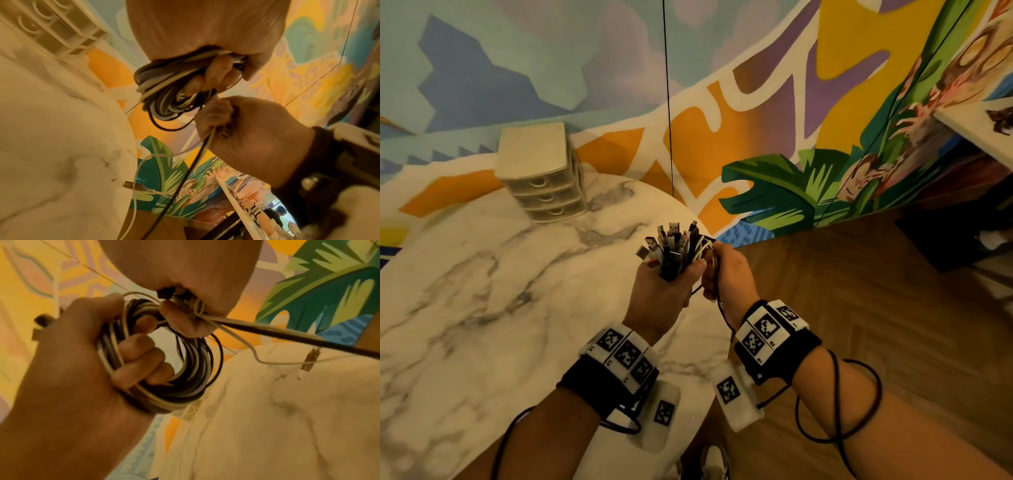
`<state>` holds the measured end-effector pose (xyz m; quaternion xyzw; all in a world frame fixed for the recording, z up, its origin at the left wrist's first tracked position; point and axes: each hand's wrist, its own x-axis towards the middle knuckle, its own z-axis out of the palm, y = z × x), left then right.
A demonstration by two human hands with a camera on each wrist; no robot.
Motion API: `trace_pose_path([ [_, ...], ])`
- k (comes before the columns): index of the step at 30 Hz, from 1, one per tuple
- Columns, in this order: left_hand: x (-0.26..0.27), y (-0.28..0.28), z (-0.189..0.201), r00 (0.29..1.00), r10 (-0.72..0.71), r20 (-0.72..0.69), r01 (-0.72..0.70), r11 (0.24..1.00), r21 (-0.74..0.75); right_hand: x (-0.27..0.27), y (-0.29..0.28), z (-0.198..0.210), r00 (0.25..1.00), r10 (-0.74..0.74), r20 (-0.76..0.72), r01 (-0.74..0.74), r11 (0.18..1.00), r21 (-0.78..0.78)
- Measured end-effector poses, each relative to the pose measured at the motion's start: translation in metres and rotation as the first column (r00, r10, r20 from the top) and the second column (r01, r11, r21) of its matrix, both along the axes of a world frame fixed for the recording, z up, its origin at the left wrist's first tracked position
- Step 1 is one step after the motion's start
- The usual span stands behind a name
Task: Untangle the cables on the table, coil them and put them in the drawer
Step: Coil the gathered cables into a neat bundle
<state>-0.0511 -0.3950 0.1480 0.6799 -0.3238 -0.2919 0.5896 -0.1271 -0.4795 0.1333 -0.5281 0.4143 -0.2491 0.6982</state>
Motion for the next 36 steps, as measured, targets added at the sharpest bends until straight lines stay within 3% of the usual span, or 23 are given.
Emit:
trace_pose_path([
  [5, -0.001, -0.008, 0.000, 0.993, 0.044, 0.108, -0.048, 0.998, 0.040, 0.009, 0.004, -0.002, 0.999, 0.042, 0.018, -0.041, 0.999, -0.032],
  [8, 0.006, -0.011, 0.001, 0.992, 0.056, 0.116, -0.070, 0.990, 0.122, 0.011, 0.012, -0.001, 0.996, 0.017, -0.083, -0.028, 0.990, -0.138],
  [11, 0.010, -0.011, 0.009, 0.993, 0.033, -0.112, -0.024, 0.996, 0.087, 0.008, 0.021, 0.008, 0.988, 0.033, -0.154, -0.077, 0.953, -0.292],
  [13, 0.012, -0.009, 0.013, 0.969, -0.019, -0.244, 0.028, 0.999, 0.035, 0.005, 0.021, 0.014, 0.973, 0.054, -0.224, -0.151, 0.886, -0.438],
  [15, 0.014, -0.008, 0.017, 0.941, -0.037, -0.336, 0.047, 0.999, 0.021, 0.005, 0.020, 0.014, 0.922, 0.001, -0.388, -0.255, 0.754, -0.605],
  [19, 0.018, -0.005, 0.018, 0.879, 0.025, -0.477, -0.001, 0.999, 0.049, 0.004, 0.014, 0.018, 0.782, -0.103, -0.615, -0.488, 0.512, -0.707],
  [21, 0.023, -0.001, 0.016, 0.859, 0.045, -0.509, -0.003, 0.997, 0.082, 0.001, 0.012, 0.023, 0.777, -0.080, -0.624, -0.527, 0.458, -0.715],
  [25, 0.036, 0.006, 0.012, 0.847, 0.072, -0.527, -0.010, 0.993, 0.119, -0.003, 0.017, 0.025, 0.784, 0.099, -0.613, -0.589, 0.428, -0.685],
  [26, 0.039, 0.008, 0.013, 0.848, 0.062, -0.527, 0.002, 0.993, 0.119, -0.005, 0.017, 0.026, 0.809, 0.118, -0.576, -0.559, 0.460, -0.690],
  [28, 0.043, 0.012, 0.015, 0.840, 0.007, -0.542, 0.049, 0.995, 0.088, -0.008, 0.011, 0.022, 0.925, 0.014, -0.379, -0.291, 0.668, -0.685],
  [30, 0.046, 0.018, 0.014, 0.811, -0.096, -0.577, 0.132, 0.991, 0.020, -0.010, -0.002, 0.014, 0.971, -0.097, -0.218, -0.020, 0.877, -0.480],
  [31, 0.045, 0.020, 0.015, 0.789, -0.159, -0.594, 0.181, 0.983, -0.024, -0.010, -0.008, 0.010, 0.983, -0.024, -0.184, -0.033, 0.953, -0.302],
  [33, 0.042, 0.021, 0.018, 0.754, -0.240, -0.611, 0.246, 0.966, -0.076, -0.007, -0.008, 0.003, 0.973, 0.220, -0.070, -0.221, 0.975, 0.003],
  [34, 0.040, 0.020, 0.021, 0.752, -0.252, -0.609, 0.260, 0.963, -0.077, -0.005, -0.006, 0.001, 0.960, 0.280, 0.002, -0.280, 0.958, 0.055],
  [36, 0.039, 0.020, 0.026, 0.770, -0.248, -0.587, 0.266, 0.962, -0.057, -0.002, 0.001, 0.003, 0.953, 0.295, 0.072, -0.295, 0.956, -0.011],
])
